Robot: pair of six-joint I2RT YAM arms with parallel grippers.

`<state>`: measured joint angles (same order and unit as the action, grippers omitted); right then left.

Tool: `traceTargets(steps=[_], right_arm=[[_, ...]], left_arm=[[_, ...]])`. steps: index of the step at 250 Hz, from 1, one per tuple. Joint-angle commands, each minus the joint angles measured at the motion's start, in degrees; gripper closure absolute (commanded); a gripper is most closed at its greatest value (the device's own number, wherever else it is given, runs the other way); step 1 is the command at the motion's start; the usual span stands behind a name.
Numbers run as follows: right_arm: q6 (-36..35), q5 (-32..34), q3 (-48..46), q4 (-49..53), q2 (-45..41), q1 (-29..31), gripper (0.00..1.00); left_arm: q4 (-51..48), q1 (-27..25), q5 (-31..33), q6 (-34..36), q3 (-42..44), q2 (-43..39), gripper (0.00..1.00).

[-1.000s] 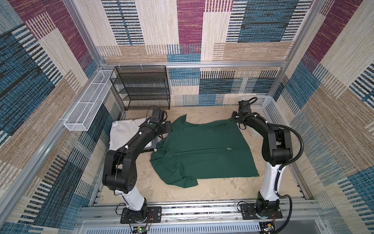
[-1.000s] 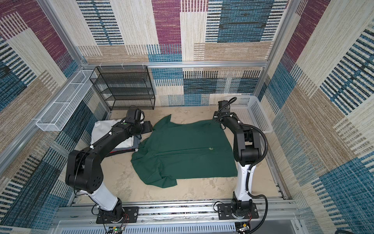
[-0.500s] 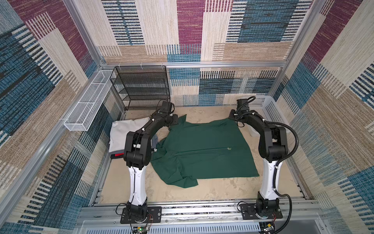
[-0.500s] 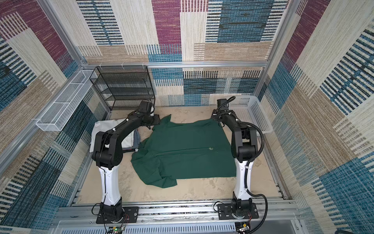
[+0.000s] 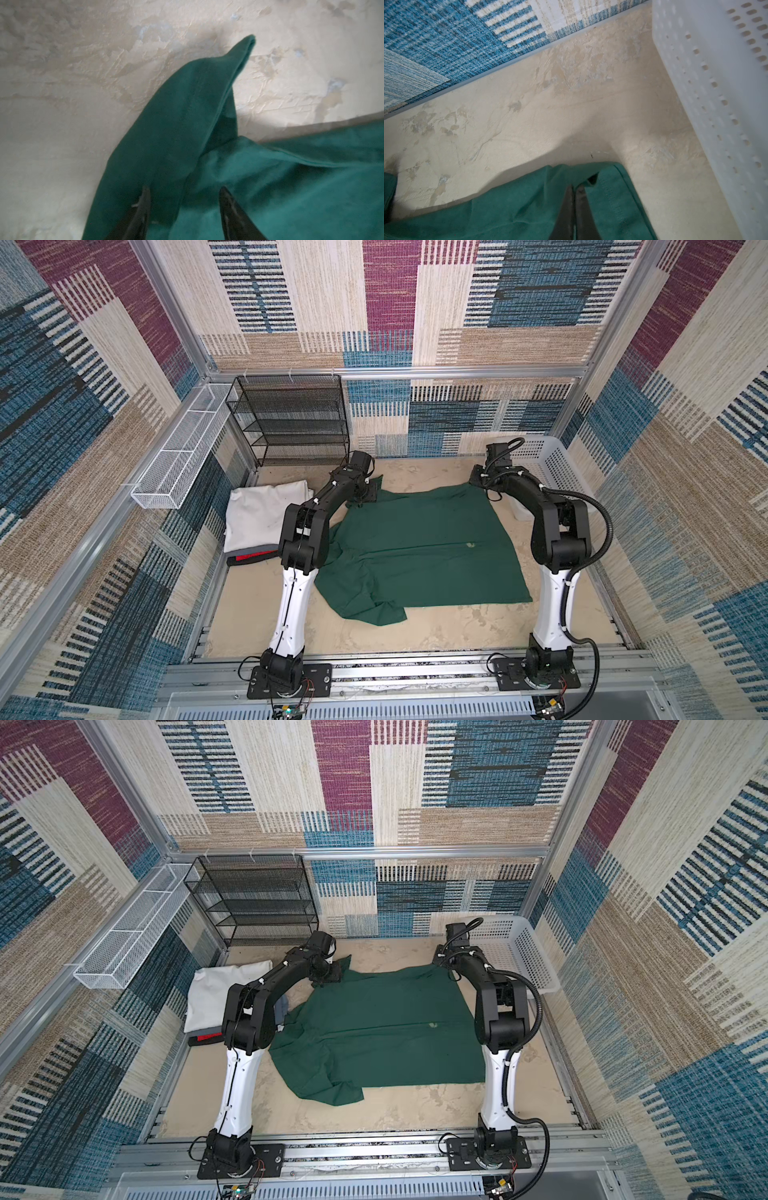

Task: Fold and stack the t-shirts

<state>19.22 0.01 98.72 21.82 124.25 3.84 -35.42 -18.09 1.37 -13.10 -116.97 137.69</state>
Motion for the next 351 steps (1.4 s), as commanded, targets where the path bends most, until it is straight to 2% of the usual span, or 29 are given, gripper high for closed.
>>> traceTargets(steps=[1, 105, 146, 170, 198, 263, 304, 351], right_arm=[[-0.3, -0.2, 0.0, -1.2, -0.6, 0.0, 1.00], [-0.8, 0.8, 0.2, -1.0, -0.7, 0.0, 1.00], [-0.9, 1.5, 0.2, -0.8, -0.8, -0.1, 1.00], [-1.1, 2.0, 0.2, -0.8, -0.9, -0.1, 1.00], [-1.5, 2.9, 0.3, -0.6, -0.9, -0.1, 1.00], [-1.6, 2.7, 0.3, -0.9, -0.9, -0.1, 1.00], [-1.6, 2.2, 0.5, -1.1, -0.7, -0.1, 1.00], [-2.0, 2.3, 0.4, -0.9, -0.9, -0.1, 1.00]], left_arm=[[-4.0, 0.1, 3.2, 1.6, -2.2, 1.5, 0.46], [-3.5, 0.1, 6.1, 2.6, -4.6, 3.0, 0.53], [-4.8, 0.5, 6.5, 1.7, -6.5, 3.8, 0.61], [-4.8, 0.8, 6.9, 1.3, -6.5, 3.6, 0.72], [-4.5, 1.1, 7.3, 2.4, -7.2, 3.9, 1.00], [-7.0, 1.7, 9.8, 7.3, -15.8, 5.4, 1.00], [-5.2, 1.7, 11.2, 13.1, -19.5, 6.0, 1.00], [-5.5, 1.7, 18.9, 18.5, -27.0, 7.7, 1.00]])
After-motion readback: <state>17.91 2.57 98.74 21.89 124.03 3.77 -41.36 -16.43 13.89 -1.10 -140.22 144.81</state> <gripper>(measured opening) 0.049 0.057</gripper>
